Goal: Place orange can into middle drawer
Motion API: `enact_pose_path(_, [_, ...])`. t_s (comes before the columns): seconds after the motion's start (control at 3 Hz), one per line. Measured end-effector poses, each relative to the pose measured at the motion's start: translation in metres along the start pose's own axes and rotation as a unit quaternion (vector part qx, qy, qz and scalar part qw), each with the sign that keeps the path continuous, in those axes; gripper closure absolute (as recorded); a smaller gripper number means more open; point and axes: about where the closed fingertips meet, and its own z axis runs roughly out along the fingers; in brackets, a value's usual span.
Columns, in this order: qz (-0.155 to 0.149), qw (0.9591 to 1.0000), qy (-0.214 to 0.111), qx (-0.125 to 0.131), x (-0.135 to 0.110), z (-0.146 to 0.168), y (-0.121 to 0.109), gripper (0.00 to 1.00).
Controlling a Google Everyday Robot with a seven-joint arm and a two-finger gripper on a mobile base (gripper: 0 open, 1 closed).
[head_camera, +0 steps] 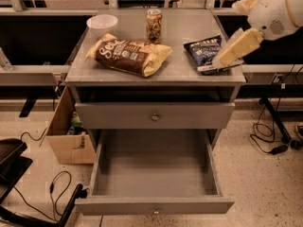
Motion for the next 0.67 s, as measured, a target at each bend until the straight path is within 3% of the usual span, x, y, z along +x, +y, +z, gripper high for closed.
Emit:
enact_pose_path(0.33, [0.017, 0.9970, -0.071, 0.026, -0.0341, 0.0297, -0.0456, 0.00])
enact_pose_path(0.67, [0.017, 0.9970, -0.071, 0.026, -0.0341, 0.0298, -0.0457, 0.00])
